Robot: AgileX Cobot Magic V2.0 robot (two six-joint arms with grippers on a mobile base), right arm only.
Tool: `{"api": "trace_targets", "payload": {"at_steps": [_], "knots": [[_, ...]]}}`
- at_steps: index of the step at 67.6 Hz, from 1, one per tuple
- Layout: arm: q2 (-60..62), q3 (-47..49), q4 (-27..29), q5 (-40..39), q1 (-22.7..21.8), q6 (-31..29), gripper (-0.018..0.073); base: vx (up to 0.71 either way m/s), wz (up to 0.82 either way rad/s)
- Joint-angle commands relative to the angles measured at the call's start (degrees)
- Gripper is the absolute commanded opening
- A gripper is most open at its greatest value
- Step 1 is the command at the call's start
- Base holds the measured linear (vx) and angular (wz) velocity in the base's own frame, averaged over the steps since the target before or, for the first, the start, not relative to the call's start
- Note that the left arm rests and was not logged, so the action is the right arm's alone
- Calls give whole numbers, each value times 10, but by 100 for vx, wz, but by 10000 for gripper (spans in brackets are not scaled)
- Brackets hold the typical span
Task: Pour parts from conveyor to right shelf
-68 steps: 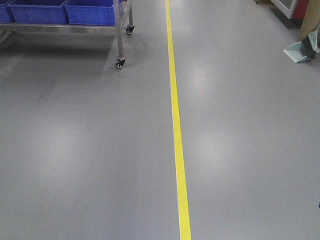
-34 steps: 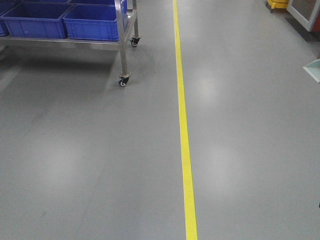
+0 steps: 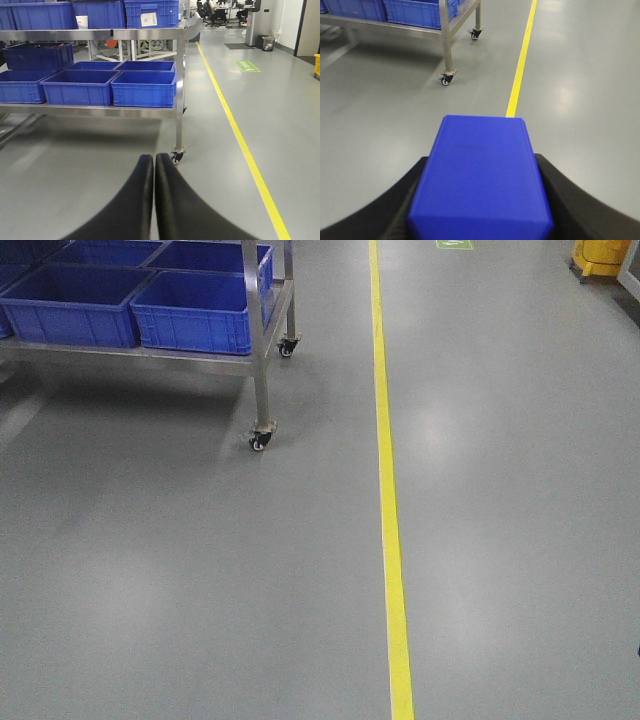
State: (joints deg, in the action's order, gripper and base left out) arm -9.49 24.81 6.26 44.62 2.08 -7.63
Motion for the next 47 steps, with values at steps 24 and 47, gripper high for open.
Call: {"api": "trace_targets", "payload": {"at_steps": [24,47], "knots": [[-9,15,1,-43,-3,-6,-6,59,9],[-9,15,1,-42,-3,-6,-6,59,31]]}}
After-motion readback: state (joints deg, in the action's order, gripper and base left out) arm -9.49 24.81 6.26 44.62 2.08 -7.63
